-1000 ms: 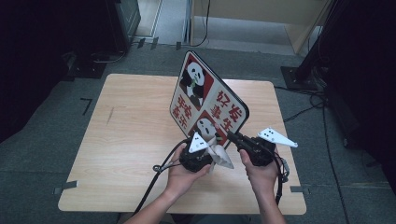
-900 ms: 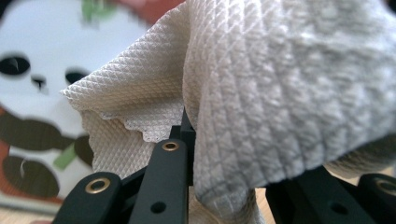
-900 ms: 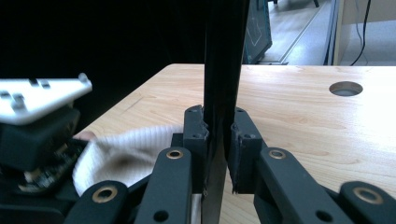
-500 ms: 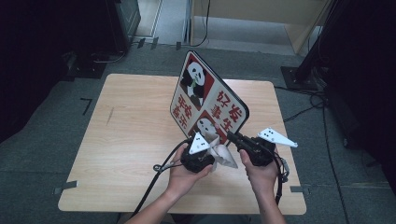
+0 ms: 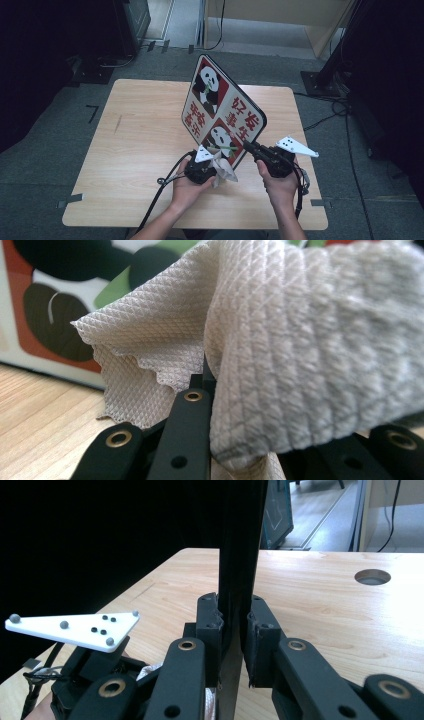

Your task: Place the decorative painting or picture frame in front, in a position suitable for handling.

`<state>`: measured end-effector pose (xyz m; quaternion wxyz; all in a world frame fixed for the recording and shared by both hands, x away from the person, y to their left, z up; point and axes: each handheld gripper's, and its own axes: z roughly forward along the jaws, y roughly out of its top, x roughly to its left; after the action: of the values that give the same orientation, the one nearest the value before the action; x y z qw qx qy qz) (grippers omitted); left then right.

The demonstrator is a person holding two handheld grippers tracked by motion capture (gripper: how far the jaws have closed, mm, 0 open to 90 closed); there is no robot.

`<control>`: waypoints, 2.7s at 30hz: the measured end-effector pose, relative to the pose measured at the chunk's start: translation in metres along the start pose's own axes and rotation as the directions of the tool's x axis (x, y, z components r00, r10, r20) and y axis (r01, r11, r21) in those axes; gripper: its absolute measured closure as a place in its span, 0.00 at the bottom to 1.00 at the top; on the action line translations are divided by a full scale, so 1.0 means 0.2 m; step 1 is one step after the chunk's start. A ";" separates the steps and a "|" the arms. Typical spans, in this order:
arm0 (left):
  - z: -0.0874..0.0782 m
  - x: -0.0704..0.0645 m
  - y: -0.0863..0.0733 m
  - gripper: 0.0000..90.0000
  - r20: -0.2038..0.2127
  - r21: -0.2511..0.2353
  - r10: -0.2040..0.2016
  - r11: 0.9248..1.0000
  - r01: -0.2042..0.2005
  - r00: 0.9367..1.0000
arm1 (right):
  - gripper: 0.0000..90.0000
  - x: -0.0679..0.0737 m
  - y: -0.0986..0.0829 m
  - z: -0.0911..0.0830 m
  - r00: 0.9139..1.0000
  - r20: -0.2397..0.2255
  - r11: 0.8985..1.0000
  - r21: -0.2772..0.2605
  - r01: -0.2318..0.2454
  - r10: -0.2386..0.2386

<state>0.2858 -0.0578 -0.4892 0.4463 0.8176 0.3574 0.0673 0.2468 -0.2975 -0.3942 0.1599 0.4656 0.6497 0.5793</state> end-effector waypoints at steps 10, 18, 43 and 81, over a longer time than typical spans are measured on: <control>0.03 0.03 -0.02 0.91 -0.014 0.036 0.002 0.999 -0.001 1.000 | 0.88 0.00 -0.02 0.01 1.000 0.029 0.999 -0.039 0.003 -0.002; 0.04 0.07 -0.02 0.91 -0.030 0.041 -0.008 0.999 0.010 1.000 | 0.87 0.00 -0.04 0.03 0.999 0.053 0.999 -0.040 0.008 -0.006; 0.02 -0.11 -0.03 0.83 0.072 -0.014 0.058 0.998 -0.057 0.996 | 0.75 -0.03 -0.10 0.00 1.000 0.017 1.000 -0.017 -0.002 0.003; 0.02 -0.15 -0.04 0.71 0.063 -0.018 0.099 0.995 -0.098 0.993 | 1.00 0.16 -0.35 0.02 0.993 -0.103 0.986 0.151 0.068 -0.052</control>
<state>0.2606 -0.0773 -0.4909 0.4598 0.8327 0.3015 0.0658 0.2041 -0.2634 -0.4469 0.1086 0.4278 0.7133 0.5445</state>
